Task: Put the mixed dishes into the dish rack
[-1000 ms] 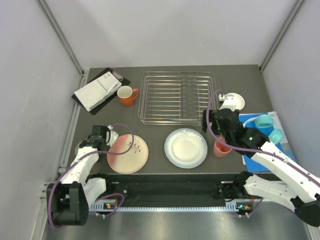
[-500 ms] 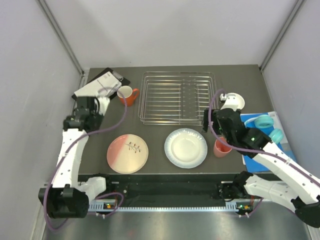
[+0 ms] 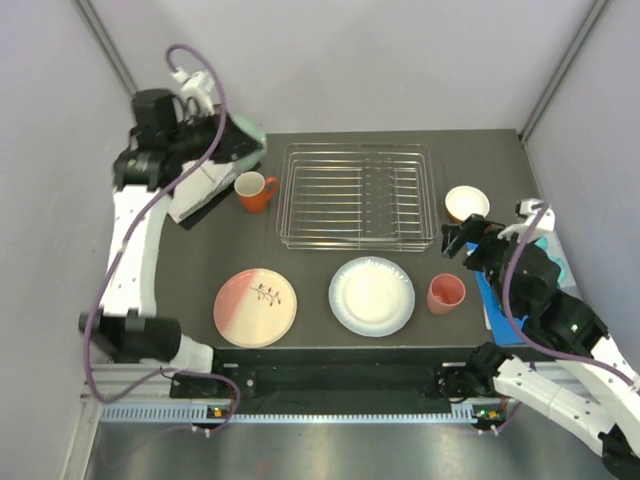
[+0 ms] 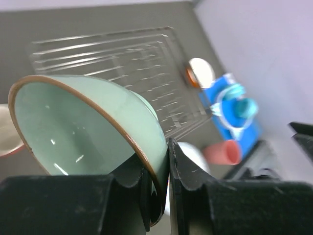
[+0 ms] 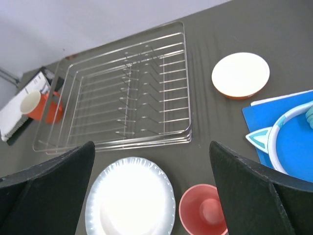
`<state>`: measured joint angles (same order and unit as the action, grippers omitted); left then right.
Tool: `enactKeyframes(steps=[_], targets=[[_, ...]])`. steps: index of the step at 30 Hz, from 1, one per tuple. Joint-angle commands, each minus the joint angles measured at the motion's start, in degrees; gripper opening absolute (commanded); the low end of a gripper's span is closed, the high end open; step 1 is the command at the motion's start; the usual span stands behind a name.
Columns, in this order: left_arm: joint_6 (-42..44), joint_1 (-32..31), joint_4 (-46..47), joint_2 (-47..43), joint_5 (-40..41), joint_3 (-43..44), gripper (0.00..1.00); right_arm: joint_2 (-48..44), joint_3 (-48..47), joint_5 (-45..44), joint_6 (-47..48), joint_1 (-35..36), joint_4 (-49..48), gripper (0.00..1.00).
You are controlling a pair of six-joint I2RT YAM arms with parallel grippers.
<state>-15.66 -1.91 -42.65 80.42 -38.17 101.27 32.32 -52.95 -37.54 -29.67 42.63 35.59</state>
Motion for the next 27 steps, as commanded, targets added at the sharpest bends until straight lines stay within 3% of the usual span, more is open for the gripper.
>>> enactKeyframes(steps=[1, 6, 9, 12, 16, 27], targets=[[-15.27, -7.65, 14.96, 13.78, -11.92, 6.47, 0.0, -2.52, -0.66, -3.24, -0.39, 0.7, -2.55, 1.0], [-20.53, -18.98, 22.41, 26.16, -14.39, 15.77, 0.0, -2.61, -0.66, -3.51, -2.14, 0.7, -1.58, 1.0], [-28.51, -21.55, 34.69, 31.87, -16.58, 17.46, 0.0, -2.0, -0.84, -3.59, -3.29, 0.7, -1.58, 1.0], [-32.39, -23.57, 38.33, 37.76, -15.88, 22.63, 0.0, -0.86, -1.37, -3.68, -3.55, 0.79, -1.58, 1.0], [-41.55, -25.94, 55.45, 42.35, -15.09, 21.86, 0.0, 0.29, -1.72, -3.77, -3.64, 0.79, -1.58, 1.0], [-38.75, -30.6, 61.38, 56.93, -8.85, 26.15, 0.0, 2.13, -1.02, -2.45, -3.73, 0.79, -1.84, 1.0]])
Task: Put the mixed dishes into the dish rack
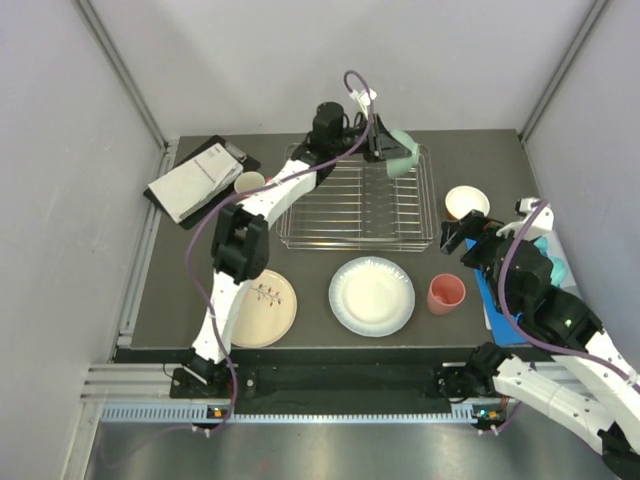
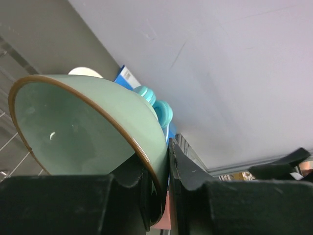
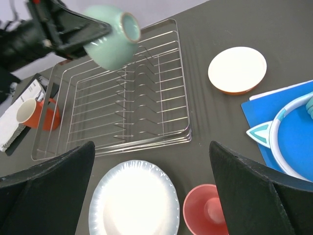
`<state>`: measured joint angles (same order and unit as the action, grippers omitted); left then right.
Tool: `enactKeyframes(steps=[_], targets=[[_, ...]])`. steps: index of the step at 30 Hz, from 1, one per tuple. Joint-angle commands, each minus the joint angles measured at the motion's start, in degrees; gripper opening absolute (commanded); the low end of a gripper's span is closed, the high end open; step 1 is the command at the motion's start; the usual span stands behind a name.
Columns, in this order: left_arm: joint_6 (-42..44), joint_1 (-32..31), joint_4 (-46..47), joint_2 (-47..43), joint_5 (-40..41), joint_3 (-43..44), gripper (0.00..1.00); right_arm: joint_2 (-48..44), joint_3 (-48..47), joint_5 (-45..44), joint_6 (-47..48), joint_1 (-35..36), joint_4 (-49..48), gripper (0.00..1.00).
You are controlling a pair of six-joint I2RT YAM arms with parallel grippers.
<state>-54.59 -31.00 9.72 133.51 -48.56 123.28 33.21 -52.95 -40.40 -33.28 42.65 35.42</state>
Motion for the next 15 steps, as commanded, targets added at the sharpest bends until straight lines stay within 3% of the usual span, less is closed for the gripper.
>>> enactKeyframes(steps=[1, 6, 15], targets=[[0.62, -1.78, 8.57, 4.82, 1.53, 5.11, 0.0, 1.33, -0.93, 0.85, 0.23, 0.85, -2.02, 0.99], [1.68, -3.45, 8.48, 10.0, 2.32, 10.47, 0.0, 1.42, 0.91, 2.17, 0.32, 0.77, -3.95, 1.0], [5.27, -3.89, 7.07, 12.47, 4.87, 10.05, 0.0, 0.36, 1.8, 3.49, -0.47, 0.85, -3.25, 1.0]])
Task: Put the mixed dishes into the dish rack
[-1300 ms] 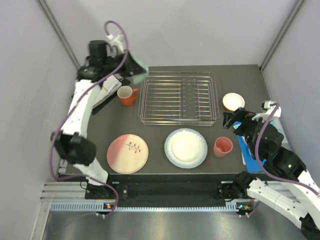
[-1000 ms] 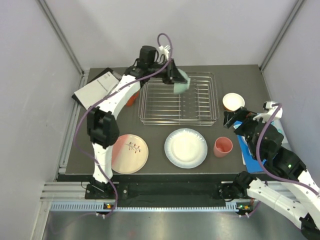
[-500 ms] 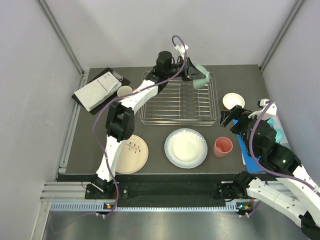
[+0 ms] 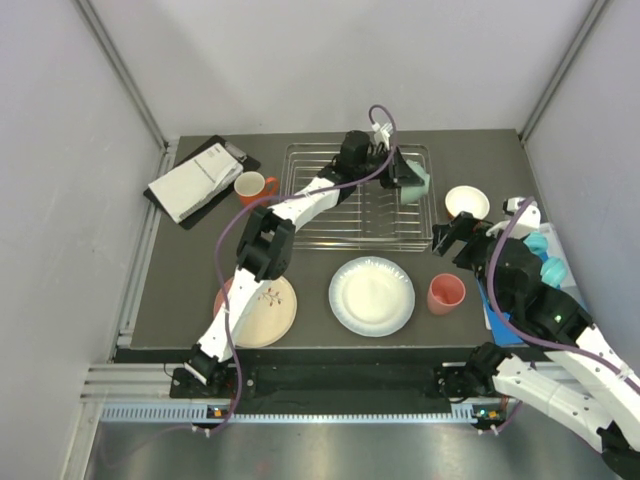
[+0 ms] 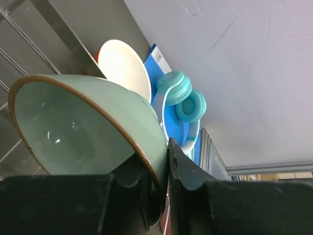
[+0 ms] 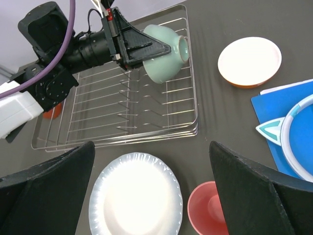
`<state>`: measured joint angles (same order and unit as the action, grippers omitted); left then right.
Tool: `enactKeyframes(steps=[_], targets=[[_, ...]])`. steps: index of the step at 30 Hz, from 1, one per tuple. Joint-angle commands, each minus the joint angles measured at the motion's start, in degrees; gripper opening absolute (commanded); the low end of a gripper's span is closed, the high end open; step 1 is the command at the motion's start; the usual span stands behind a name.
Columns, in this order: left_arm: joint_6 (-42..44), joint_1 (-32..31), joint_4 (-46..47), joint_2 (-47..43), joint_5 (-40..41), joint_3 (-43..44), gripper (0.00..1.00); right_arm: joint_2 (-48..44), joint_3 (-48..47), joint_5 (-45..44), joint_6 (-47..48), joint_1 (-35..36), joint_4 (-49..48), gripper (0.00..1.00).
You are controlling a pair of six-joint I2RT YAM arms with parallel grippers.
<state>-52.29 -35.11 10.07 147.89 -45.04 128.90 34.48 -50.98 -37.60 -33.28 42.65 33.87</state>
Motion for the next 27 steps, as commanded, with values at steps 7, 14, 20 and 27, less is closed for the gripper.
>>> enactKeyframes(steps=[7, 14, 20, 27], targets=[[8.51, 0.22, 3.83, -1.21, 6.18, 4.52, 0.04, -0.38, -0.87, 0.78, -0.91, 0.85, -1.17, 1.0], [16.25, -0.04, 0.83, -0.94, 14.45, 3.82, 0.0, -0.55, -1.49, 0.69, -0.74, 0.85, -0.91, 1.0], [17.48, -0.92, 0.48, -1.73, 15.77, 1.88, 0.03, -0.55, -1.75, 0.69, -1.0, 0.85, -0.91, 1.0], [19.95, -1.8, -0.57, -2.08, 17.35, -0.4, 0.63, -1.08, -1.75, 0.52, -2.14, 0.85, 0.23, 1.0]])
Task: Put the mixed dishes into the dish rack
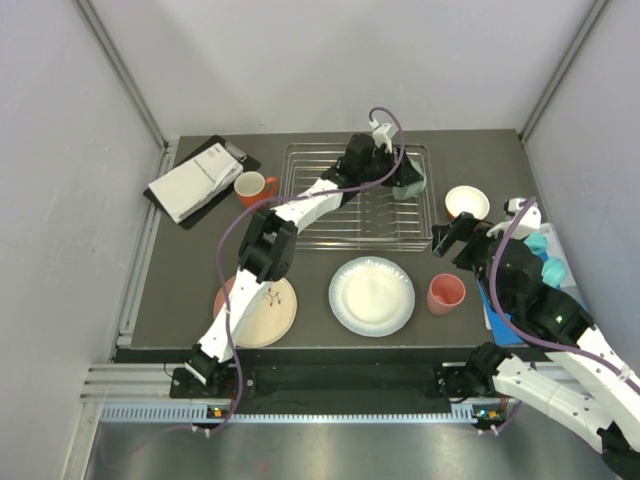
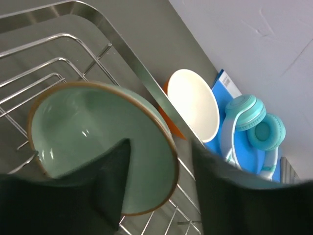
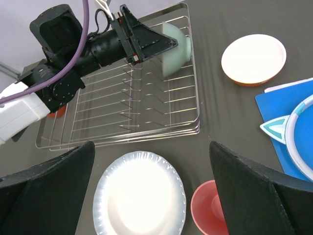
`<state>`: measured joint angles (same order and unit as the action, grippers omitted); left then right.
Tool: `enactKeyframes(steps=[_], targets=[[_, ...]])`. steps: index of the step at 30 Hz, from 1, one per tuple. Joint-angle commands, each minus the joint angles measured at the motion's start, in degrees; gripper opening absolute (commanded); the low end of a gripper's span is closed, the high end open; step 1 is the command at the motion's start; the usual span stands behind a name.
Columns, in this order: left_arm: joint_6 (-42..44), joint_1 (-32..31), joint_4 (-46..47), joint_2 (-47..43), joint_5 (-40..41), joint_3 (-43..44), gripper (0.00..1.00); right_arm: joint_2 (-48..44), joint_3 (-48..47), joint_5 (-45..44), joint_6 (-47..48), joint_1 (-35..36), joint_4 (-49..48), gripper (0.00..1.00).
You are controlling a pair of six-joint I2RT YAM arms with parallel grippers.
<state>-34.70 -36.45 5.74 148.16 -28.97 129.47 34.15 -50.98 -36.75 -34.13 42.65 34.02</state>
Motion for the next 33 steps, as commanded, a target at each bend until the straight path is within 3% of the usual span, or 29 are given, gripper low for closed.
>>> enactKeyframes(steps=[1, 3, 4, 7, 14, 20, 22, 23, 27, 29, 33], targets=[[2.44, -0.55, 3.49, -2.78, 1.37, -1.5, 0.66, -0.93, -1.75, -0.6, -1.38, 0.85, 0.6, 1.0], [2.44, -0.56, 3.49, -3.31, 0.94, -1.76, 0.71, -1.1, -1.75, -1.56, -1.55, 0.85, 1.13, 1.0], [2.53, -0.56, 3.32, -3.84, 0.85, -1.68, 0.78, -1.1, -1.75, -1.92, -1.64, 0.85, 1.31, 1.0], [2.36, -0.47, 2.44, -5.33, 0.41, -1.68, 0.8, -0.32, -2.28, -3.76, -1.64, 0.85, 2.36, 1.0], [2.79, 0.23, -1.69, -13.06, -2.49, -4.05, 0.99, 5.91, -4.83, -14.65, -7.95, 0.5, 8.6, 1.0], [3.14, 2.43, -8.0, -22.64, -4.43, -8.09, 0.99, 9.69, -4.22, -17.13, -10.17, -4.75, 7.29, 1.0], [6.46, 3.31, -10.91, -26.4, -3.64, -9.4, 0.99, 11.02, -3.43, -12.84, -9.29, -9.32, 5.54, 1.0], [7.44, 3.83, -14.4, -27.65, -2.16, -9.76, 0.99, 12.76, -3.07, -9.77, -8.68, -16.65, 4.66, 1.0], [12.89, 7.7, -21.1, -34.76, -0.47, -13.45, 0.99, 19.53, -0.36, 14.88, -6.92, -38.14, -0.43, 1.0], [15.97, 10.86, -24.35, -38.98, -0.21, -15.29, 0.99, 24.96, -0.52, 18.46, -5.78, -44.29, -3.15, 1.0], [19.57, 17.88, -31.21, -45.66, -0.04, -19.59, 0.99, 33.07, -5.78, 21.62, -5.33, -44.85, -5.1, 1.0]])
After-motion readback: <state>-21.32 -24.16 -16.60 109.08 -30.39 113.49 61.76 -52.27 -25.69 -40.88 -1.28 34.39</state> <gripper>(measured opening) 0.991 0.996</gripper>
